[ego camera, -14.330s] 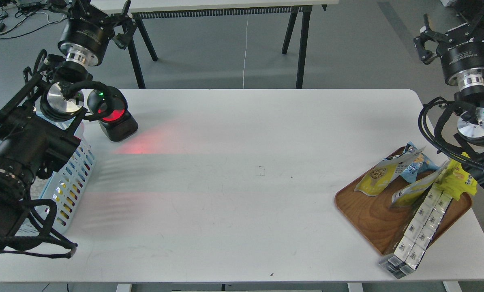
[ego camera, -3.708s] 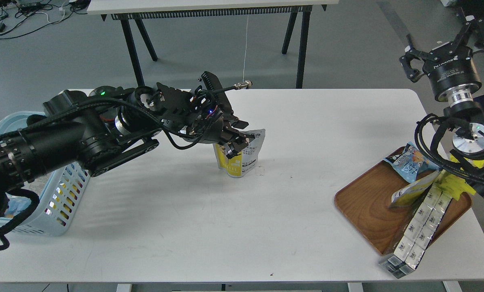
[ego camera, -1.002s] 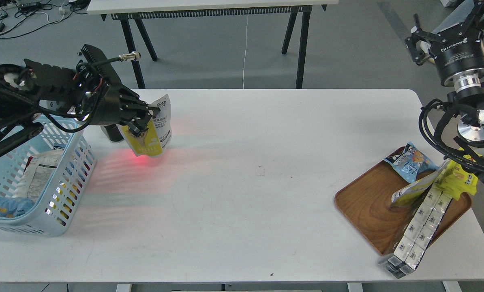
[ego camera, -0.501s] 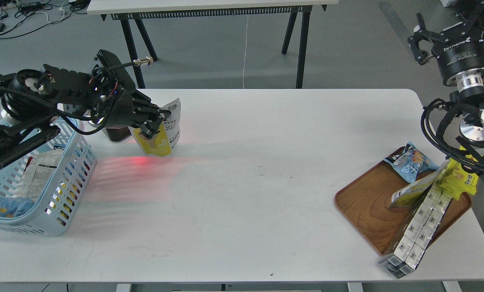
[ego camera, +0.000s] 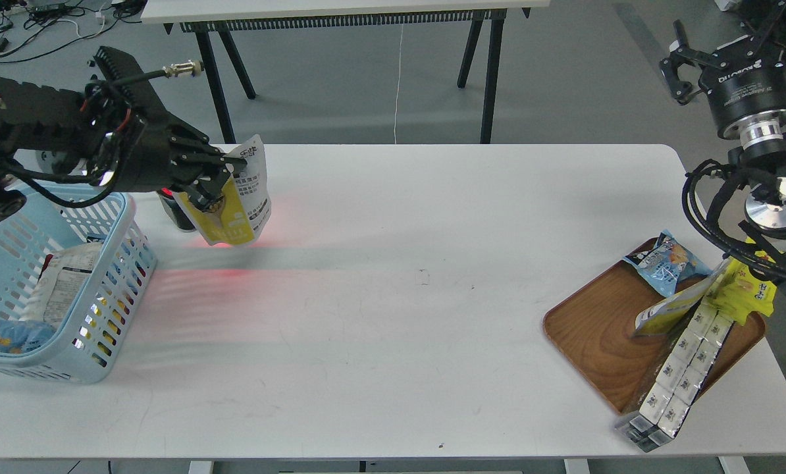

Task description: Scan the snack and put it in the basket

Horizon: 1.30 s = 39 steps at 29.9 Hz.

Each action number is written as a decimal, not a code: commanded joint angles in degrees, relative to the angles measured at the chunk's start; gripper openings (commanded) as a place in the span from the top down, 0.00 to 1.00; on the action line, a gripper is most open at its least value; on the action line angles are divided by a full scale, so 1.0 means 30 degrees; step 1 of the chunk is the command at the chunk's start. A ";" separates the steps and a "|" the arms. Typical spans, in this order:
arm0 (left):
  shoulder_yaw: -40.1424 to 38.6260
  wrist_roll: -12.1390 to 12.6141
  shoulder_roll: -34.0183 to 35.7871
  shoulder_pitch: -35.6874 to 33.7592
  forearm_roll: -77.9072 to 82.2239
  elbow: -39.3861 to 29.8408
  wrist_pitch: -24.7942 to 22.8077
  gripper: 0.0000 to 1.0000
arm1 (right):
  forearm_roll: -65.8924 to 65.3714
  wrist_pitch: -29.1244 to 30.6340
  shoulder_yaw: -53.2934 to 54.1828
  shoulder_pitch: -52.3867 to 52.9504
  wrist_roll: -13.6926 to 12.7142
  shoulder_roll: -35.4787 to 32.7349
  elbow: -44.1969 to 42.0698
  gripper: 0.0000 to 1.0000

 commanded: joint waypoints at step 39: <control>0.1035 -0.1124 0.6191 0.0320 -0.1410 0.1884 -0.0032 0.59 | -0.0264 0.0000 -0.0001 0.0202 -0.0001 0.0143 -0.0003 0.01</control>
